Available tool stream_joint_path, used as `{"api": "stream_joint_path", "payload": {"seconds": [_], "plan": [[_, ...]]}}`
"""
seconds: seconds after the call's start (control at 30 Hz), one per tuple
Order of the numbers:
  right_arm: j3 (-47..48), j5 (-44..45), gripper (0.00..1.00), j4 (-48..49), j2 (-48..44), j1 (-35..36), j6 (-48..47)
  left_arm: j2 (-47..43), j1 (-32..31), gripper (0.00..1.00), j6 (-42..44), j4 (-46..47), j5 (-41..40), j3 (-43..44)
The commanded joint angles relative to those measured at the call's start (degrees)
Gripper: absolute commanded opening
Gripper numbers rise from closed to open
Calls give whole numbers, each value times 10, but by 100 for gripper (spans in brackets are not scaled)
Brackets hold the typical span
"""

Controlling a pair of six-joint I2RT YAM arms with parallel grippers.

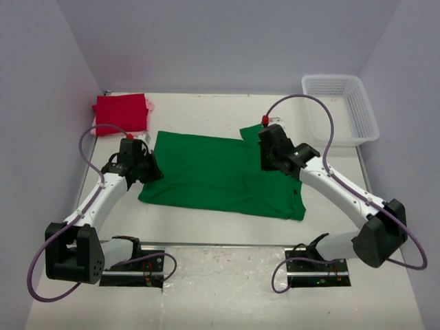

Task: Fold and stack the t-shirts
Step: Fold the flattened tshirt in 1/3 of the way

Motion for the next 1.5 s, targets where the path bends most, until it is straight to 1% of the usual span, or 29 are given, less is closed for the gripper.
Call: {"api": "stream_joint_path", "payload": {"seconds": [0.0,0.03,0.07,0.13,0.2,0.33,0.37,0.57,0.7,0.8,0.87,1.0,1.23,1.47], "plan": [[-73,-75,0,40,-87,15,46,7,-8,0,-14,12,21,-4],[-83,-82,0,38,-96,16,59,8,-9,0,-19,10,11,-7],[-104,-90,0,37,-104,16,60,12,-10,0,-24,7,-14,-6],[-121,-119,0,40,-112,19,60,33,-10,0,-32,-15,-37,2],[-146,-124,0,49,-111,22,64,53,-10,0,-36,-22,-64,10],[-170,-139,0,69,-96,29,67,78,-10,0,-46,-26,-103,25],[-176,-145,0,74,-88,30,66,92,-10,0,-48,-28,-129,36],[-185,-149,0,88,-53,43,68,148,-10,0,-48,-54,-189,82],[-193,-171,1,110,-38,45,53,152,-9,0,-42,-70,-229,104],[-191,-177,0,110,-28,45,46,136,-9,0,-40,-71,-253,108],[-191,-176,0,112,-28,45,45,132,-9,2,-38,-78,-276,114],[-194,-173,1,116,-37,45,42,133,-9,14,-34,-90,-282,112],[-197,-185,1,120,-49,45,41,145,-9,16,-32,-80,-262,98],[-208,-184,0,123,-55,45,45,159,-10,20,-24,-64,-220,93]]}}
